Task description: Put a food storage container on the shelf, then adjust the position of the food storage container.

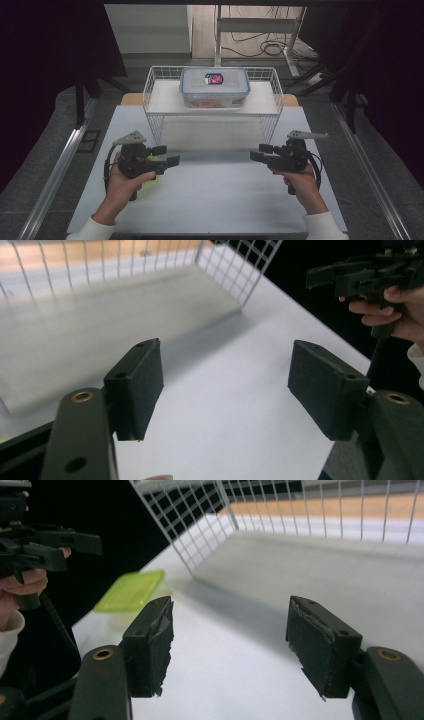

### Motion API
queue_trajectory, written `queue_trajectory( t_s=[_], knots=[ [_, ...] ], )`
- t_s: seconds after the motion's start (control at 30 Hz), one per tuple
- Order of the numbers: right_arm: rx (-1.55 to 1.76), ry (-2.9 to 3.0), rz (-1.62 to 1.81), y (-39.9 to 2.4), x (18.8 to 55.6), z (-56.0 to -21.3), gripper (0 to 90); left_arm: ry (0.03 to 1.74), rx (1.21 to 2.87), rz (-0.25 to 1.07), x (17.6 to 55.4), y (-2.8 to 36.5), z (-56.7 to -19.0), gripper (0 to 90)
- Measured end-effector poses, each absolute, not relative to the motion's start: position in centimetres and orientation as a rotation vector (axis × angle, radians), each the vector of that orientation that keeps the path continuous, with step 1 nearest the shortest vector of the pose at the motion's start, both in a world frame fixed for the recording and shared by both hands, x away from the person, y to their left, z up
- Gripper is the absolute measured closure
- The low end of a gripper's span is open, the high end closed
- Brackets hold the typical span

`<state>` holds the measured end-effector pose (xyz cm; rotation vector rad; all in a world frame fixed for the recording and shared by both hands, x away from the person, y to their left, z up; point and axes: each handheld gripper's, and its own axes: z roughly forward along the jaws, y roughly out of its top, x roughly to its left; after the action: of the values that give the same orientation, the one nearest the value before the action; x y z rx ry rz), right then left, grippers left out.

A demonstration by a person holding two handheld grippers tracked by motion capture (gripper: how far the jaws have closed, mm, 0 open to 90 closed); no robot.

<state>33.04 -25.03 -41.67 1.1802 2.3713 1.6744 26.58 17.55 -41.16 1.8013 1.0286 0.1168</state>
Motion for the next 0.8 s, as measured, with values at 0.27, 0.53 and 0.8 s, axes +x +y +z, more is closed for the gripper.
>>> queue_trajectory(
  t_s=[0.27,0.53,0.8],
  knots=[
    [1.187,2.461,1.578,-24.7,31.6,-44.8,35.0,1.064,1.832,0.014,25.7,17.3,-44.4,27.5],
    [1.176,2.519,1.448,-24.2,31.1,-46.5,34.7,1.104,1.902,-0.012,25.6,17.4,-46.2,27.2],
    [1.18,2.502,1.454,-24.5,30.3,-46.5,33.4,1.097,1.913,0.015,25.1,17.4,-45.8,26.6]
  ],
)
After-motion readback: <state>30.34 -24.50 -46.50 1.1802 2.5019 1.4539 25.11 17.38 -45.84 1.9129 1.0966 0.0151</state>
